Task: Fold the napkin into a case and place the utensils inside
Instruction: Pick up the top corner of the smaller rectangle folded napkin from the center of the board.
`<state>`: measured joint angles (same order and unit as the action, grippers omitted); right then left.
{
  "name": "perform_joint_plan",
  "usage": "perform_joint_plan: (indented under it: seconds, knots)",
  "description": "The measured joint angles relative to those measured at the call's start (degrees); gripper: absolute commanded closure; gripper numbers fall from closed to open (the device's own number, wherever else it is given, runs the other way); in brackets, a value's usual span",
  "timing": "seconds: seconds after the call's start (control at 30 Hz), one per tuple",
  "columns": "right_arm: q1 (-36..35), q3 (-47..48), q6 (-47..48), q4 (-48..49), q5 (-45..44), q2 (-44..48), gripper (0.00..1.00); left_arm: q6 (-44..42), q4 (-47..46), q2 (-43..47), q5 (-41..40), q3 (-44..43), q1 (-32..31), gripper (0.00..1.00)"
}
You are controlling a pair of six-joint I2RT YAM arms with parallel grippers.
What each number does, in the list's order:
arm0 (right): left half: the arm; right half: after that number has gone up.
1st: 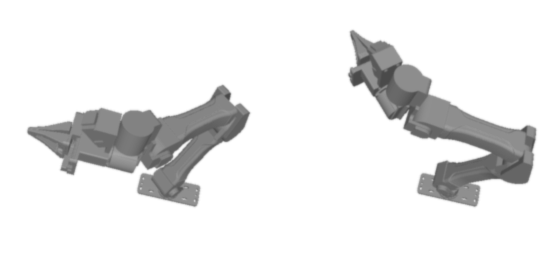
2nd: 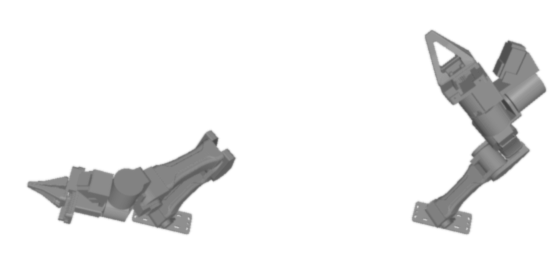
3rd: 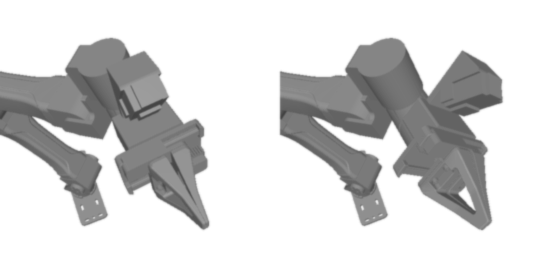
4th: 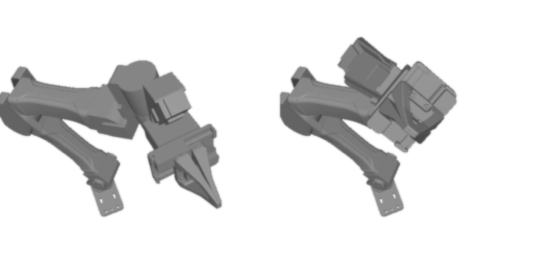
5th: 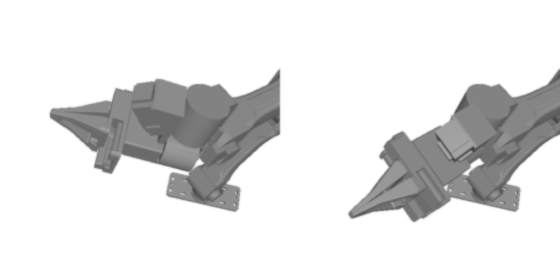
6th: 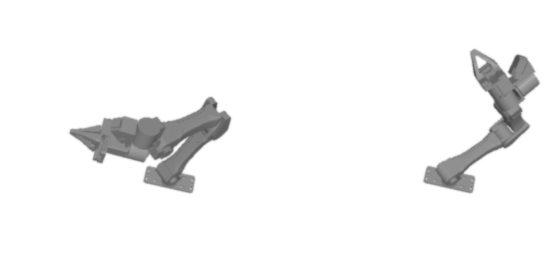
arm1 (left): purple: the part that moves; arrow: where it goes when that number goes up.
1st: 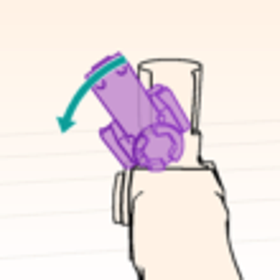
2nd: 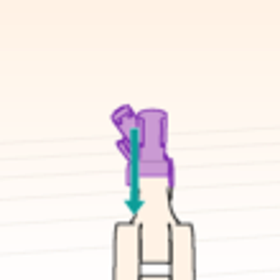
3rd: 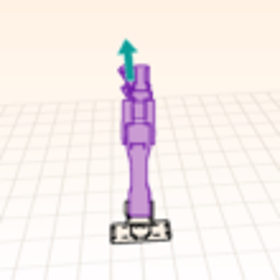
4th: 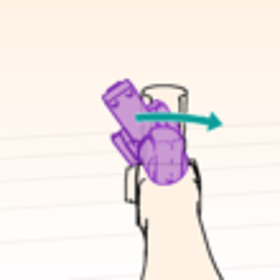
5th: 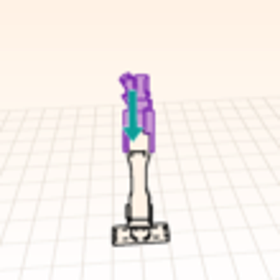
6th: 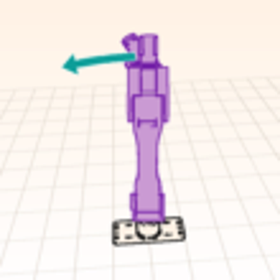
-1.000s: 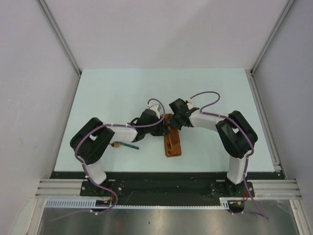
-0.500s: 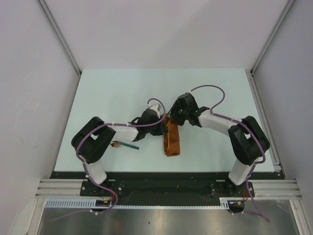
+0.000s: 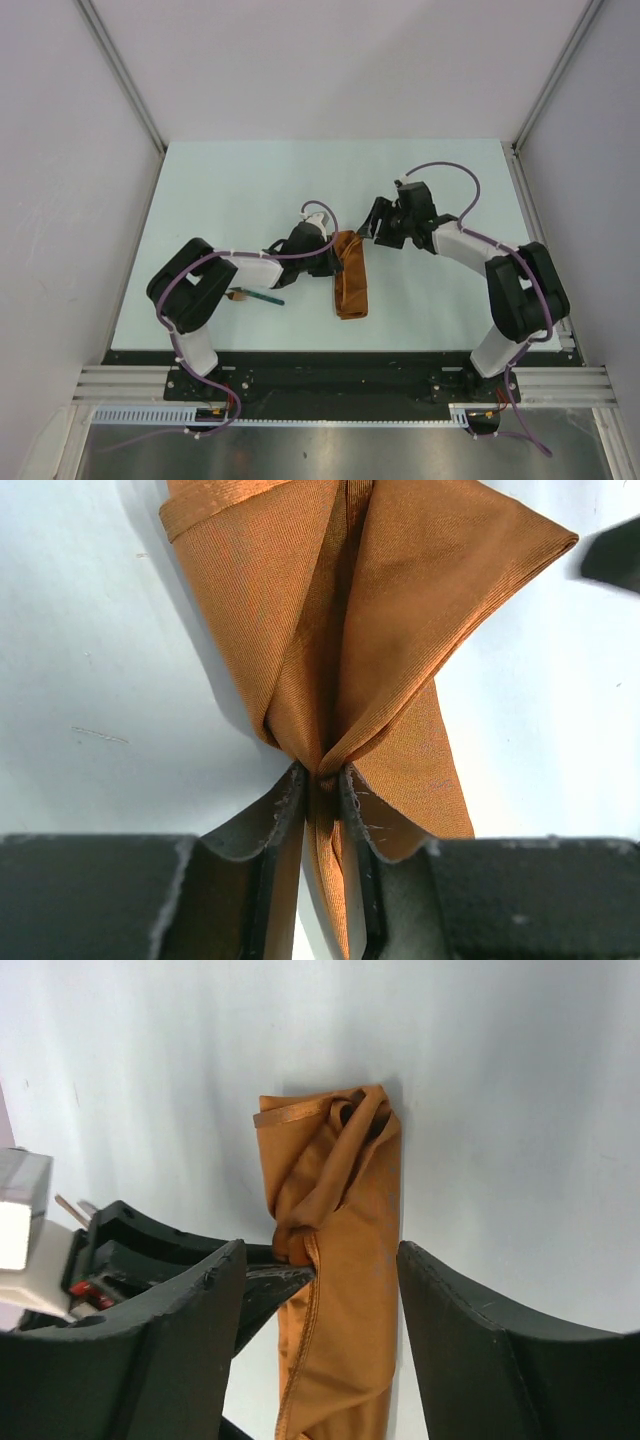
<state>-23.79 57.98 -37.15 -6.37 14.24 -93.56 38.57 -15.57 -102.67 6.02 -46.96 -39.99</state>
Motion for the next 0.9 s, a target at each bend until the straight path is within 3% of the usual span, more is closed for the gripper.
perform_joint_plan:
  seconds: [0.27,0.5,0.73,0.9]
  knots:
    - [-0.04,-2.51,0.61,8.39,6.34,-7.08,0.40,0.02,0.04,-0.09,0.11,-0.15,0.00,0.77]
    - [0.07,-3.17,-0.13,12.68,7.52,-7.56,0.51,0.02,0.07,-0.09,0.11,-0.15,0.00,0.78]
    - [0.48,-3.17,-0.11,15.87,9.09,-9.90,0.55,0.02,0.07,-0.09,0.13,-0.15,0.00,0.80]
    - [0.57,-3.15,0.48,16.00,9.18,-10.27,0.79,0.00,0.07,-0.09,0.17,-0.13,0.00,0.79]
